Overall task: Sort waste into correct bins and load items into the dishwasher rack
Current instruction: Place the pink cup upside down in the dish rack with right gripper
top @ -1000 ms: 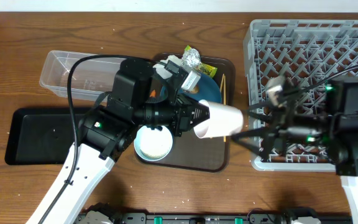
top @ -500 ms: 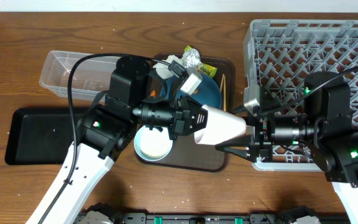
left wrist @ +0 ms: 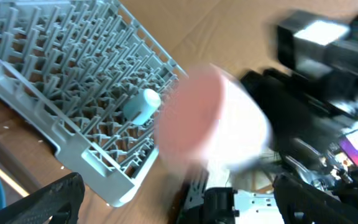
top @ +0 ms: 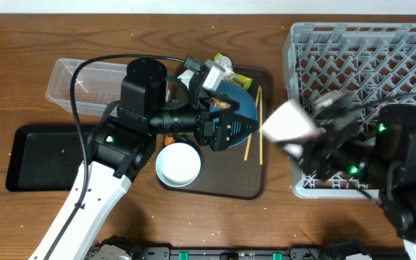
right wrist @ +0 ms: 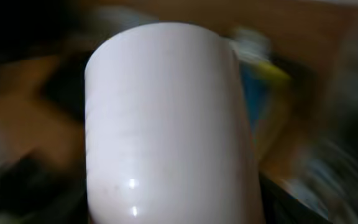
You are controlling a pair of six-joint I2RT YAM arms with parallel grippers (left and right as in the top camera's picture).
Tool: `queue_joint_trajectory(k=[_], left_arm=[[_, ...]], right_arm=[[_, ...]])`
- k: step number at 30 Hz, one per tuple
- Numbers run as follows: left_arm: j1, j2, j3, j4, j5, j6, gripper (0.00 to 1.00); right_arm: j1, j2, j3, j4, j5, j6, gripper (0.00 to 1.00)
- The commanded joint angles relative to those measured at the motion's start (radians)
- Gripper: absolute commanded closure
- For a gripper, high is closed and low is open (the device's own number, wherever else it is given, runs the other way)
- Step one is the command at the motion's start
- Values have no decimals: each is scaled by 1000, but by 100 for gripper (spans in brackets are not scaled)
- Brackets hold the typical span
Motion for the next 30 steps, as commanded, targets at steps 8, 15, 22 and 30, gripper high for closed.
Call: queue_joint_trajectory(k=[8,15,22,30], left_arm=[[-4,-18,6,-38,23,-13,2],[-4,-18,6,-75,23,-13,2],[-4,-18,6,-76,23,-13,2],[-4,-18,5,-78,23,-13,2]], right_arm=[[-410,59,-2,-101,451,341,52],[-748,185,-2,-90,329,352,47],[-965,368,-2,-70,172,359,44],[-1107,546,-2,-39,-2,375,45]])
